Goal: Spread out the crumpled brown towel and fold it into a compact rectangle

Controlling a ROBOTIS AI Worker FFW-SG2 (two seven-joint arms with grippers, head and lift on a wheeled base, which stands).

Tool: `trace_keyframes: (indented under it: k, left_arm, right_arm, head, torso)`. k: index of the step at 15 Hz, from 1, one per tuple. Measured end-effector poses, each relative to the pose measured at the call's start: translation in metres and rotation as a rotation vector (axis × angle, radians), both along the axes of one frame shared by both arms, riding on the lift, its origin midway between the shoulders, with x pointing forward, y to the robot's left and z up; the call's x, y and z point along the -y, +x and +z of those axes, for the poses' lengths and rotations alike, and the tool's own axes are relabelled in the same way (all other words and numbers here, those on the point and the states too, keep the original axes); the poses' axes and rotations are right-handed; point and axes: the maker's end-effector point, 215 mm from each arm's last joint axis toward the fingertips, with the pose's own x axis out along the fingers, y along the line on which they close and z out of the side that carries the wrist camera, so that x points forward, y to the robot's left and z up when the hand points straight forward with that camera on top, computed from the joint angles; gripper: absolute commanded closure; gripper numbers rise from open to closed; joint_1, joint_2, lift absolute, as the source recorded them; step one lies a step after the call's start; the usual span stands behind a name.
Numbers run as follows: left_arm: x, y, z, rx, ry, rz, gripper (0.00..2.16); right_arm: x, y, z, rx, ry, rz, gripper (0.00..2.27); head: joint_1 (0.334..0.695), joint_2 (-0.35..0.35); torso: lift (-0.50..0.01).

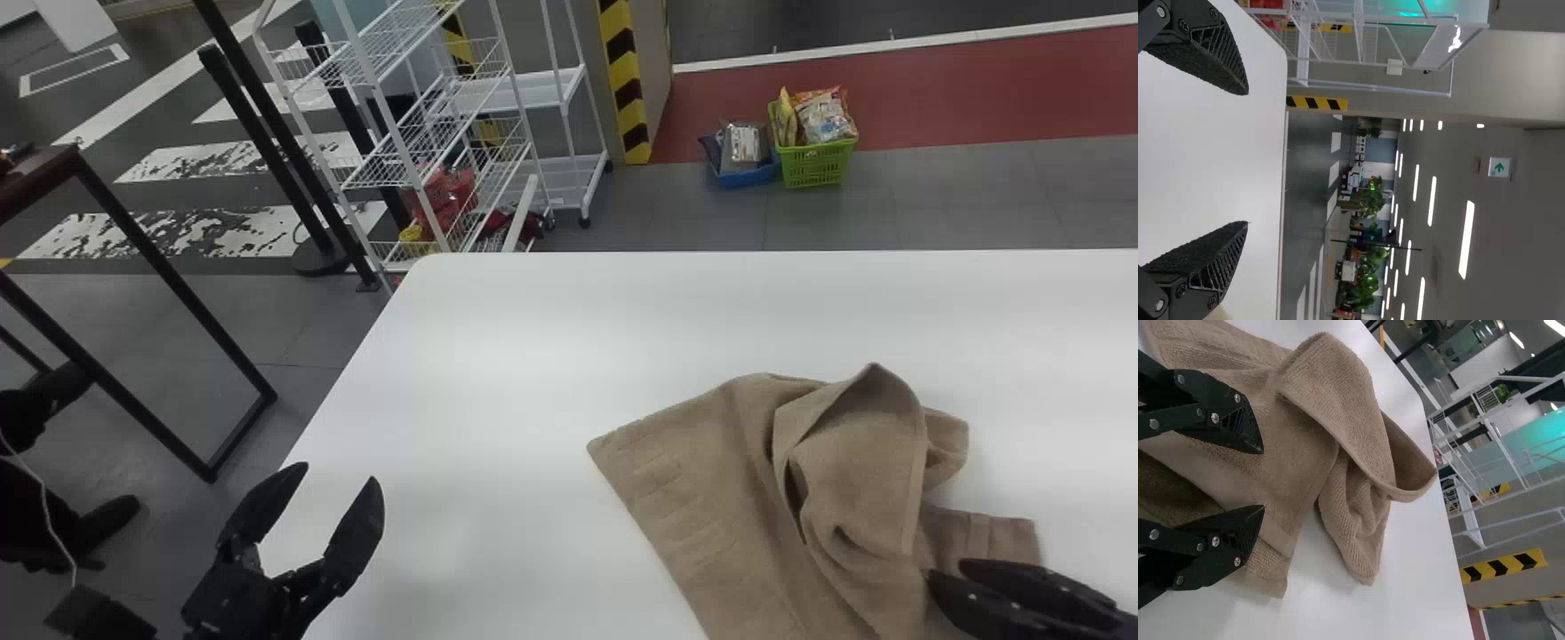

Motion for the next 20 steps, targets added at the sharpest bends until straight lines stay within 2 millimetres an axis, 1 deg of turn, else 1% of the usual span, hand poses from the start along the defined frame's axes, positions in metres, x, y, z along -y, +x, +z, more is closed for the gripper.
trace_keyframes:
  k: [1,2,3,6,8,11,14,18,20]
  left_arm:
    - [0.0,0.0,0.0,0.001,0.0,0.0,0.12]
    - [-0.001,-0.001,0.001,0.001,-0.001,-0.001,0.12]
    - [-0.001,-0.001,0.001,0.001,0.0,0.0,0.12]
    - [-0.002,-0.001,0.003,0.004,0.001,-0.002,0.12]
    - [-0.001,-0.001,0.004,0.006,0.002,-0.005,0.12]
    - [0.0,-0.002,0.006,0.01,0.004,-0.007,0.12]
    - [0.0,-0.003,0.008,0.012,0.007,-0.008,0.12]
    - [0.0,-0.004,0.01,0.015,0.005,-0.009,0.12]
    - [0.0,-0.004,0.01,0.015,0.004,-0.01,0.12]
  right_arm:
    - [-0.001,-0.001,-0.002,-0.017,-0.015,0.004,1.06]
    - [-0.002,-0.001,-0.003,-0.028,-0.024,0.005,1.21]
    - [-0.002,-0.001,-0.004,-0.036,-0.03,0.007,1.43]
    - [-0.003,-0.001,-0.004,-0.041,-0.028,0.005,1.44]
    - [-0.002,0.003,0.004,-0.019,0.002,-0.003,1.44]
    - [-0.002,0.017,0.037,0.082,0.086,-0.02,1.45]
    - [0.001,0.027,0.068,0.164,0.136,-0.03,1.45]
    - [0.017,0.038,0.124,0.315,0.229,-0.059,1.45]
    - [0.031,0.042,0.155,0.402,0.268,-0.078,1.45]
  head:
    - [0.695,0.35]
    - [0.695,0.35]
    - [0.695,0.35]
    - [0.695,0.35]
    - [0.695,0.35]
    - [0.695,0.35]
    - [0.695,0.35]
    - [0.695,0.35]
    - [0.695,0.35]
  torso:
    - [-0.127]
    - [-0.127]
    - [-0.127]
    - [-0.127]
    - [-0.127]
    - [-0.127]
    - [-0.127]
    - [-0.127]
    - [-0.127]
